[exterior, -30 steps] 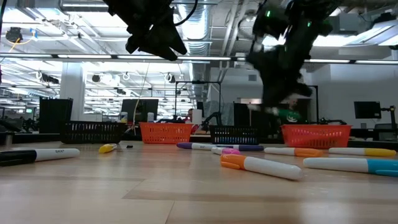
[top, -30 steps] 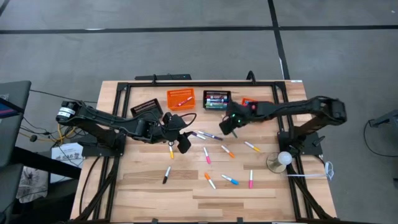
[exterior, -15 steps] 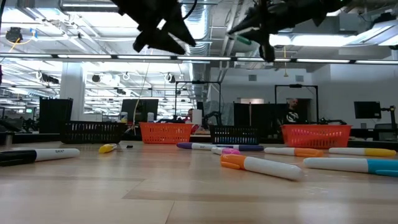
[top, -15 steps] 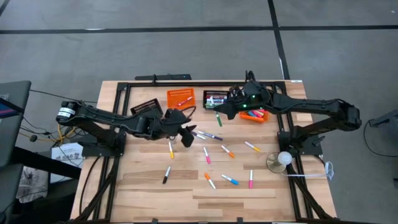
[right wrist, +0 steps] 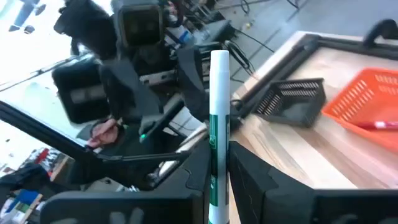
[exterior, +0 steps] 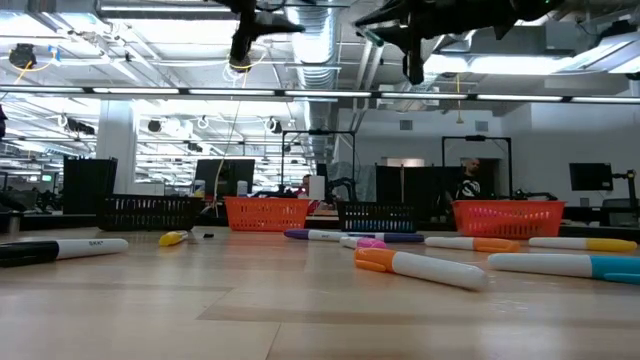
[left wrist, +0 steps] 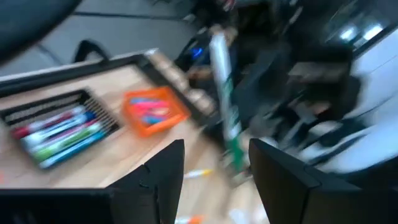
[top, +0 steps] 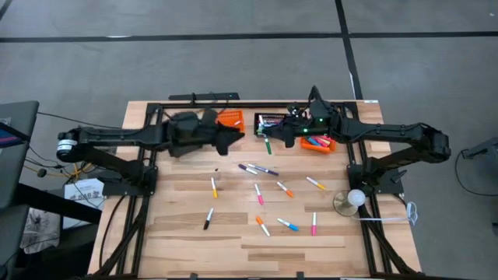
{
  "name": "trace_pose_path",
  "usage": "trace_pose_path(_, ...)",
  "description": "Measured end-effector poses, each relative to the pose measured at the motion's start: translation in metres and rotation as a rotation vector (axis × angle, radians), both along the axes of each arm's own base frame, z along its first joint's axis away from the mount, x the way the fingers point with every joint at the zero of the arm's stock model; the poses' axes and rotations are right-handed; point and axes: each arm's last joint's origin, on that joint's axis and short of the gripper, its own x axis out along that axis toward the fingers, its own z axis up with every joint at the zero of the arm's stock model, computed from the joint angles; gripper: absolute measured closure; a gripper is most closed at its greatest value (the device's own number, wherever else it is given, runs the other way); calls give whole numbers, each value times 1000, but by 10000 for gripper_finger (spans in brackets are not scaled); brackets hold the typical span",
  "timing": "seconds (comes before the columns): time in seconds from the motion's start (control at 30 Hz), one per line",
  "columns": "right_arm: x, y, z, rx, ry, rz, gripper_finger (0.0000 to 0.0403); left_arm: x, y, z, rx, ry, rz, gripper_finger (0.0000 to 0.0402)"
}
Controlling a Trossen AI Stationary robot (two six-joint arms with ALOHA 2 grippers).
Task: Pick & Place Markers
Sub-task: Put the green marker into the left orange bin
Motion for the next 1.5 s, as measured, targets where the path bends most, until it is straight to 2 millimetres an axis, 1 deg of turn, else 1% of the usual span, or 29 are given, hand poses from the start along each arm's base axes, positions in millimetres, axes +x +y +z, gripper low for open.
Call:
trace_pose_path(0.17, 3, -1, 5, -18, -65, -3, 360, -4, 5, 18, -77, -164, -32, 222)
trace_pose_path(0.27, 5, -1, 5, -14, -77, -3, 361, -3, 5, 22, -83, -221, -47, 222)
trace_pose_path(0.47, 5, 0, 6, -16, -91, 2, 364, 4, 6, 17, -129, -220, -35, 222)
trace_pose_path(0.57, 6, 4, 8, -21, -114, 15, 362, 14, 7, 10, -137, -225, -26, 222)
trace_pose_path(0.67, 7, 7, 8, -20, -114, 27, 361, 25, 9, 6, -158, -275, -26, 222)
trace_pose_path(0.77, 7, 7, 8, -20, -114, 28, 363, 33, 10, 3, -173, -313, -33, 222)
trace_pose_path(0.83, 7, 7, 8, -20, -113, 27, 365, 35, 10, -1, -175, -306, -34, 222)
trace_pose_path(1.3, 7, 7, 8, 4, -110, 23, 365, 37, 11, -3, -194, -313, 14, 222)
trace_pose_path(1.5, 11, 6, 4, 8, -106, 23, 362, 43, 11, -9, -196, -303, 23, 222)
